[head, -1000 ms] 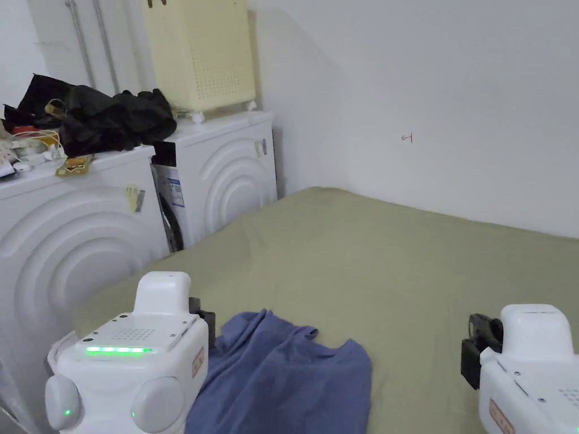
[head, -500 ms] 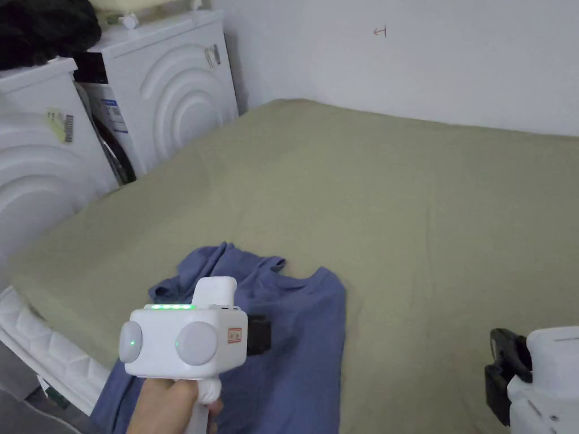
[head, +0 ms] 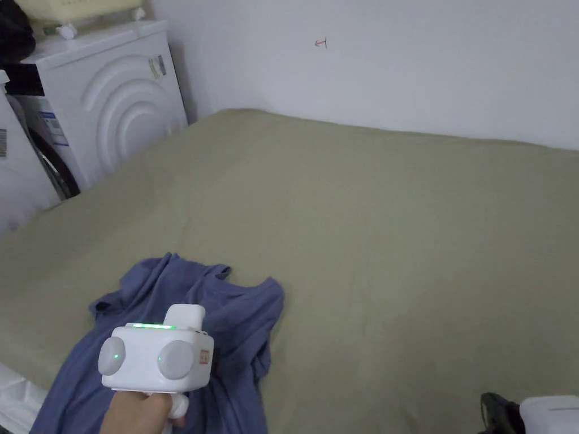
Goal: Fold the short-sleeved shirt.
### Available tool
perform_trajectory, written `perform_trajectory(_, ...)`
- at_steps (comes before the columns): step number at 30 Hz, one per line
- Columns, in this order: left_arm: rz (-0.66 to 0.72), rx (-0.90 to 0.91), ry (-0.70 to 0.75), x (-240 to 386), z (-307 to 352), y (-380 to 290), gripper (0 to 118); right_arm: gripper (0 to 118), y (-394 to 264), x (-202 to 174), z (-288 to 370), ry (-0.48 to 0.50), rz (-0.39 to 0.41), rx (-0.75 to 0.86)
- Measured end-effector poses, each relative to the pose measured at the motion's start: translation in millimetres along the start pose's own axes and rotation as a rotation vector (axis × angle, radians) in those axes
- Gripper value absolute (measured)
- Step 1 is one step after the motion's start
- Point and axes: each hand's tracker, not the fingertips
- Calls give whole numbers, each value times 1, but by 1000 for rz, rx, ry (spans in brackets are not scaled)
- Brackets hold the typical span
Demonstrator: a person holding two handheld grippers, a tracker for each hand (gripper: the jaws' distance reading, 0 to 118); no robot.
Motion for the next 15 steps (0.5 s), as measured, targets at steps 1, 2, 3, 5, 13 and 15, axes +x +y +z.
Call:
perform_trajectory(1, -3, -4, -10, 1, 8, 1, 0, 0, -1, 7, 9, -13, -12, 5)
perform_trajectory(2, -42, 1, 6, 3, 19, 2, 0, 0, -2, 14, 19, -21, -22, 14)
perform_trajectory(3, -62, 48, 19, 6, 32, 5, 0, 0, -4, 20, 29, -38, -27, 19)
perform_trajectory(5, -44, 97, -44, 20, 67, 17, 0, 0, -8, 33, 49, -68, -33, 33)
perform_trajectory(13, -247, 338, -239, 142, 187, 57, 0, 0, -30, 85, 115, -209, -153, 75)
perform_trajectory(15, -318, 368, -302, 191, 215, 59, 0, 0, -35, 97, 126, -250, -173, 80)
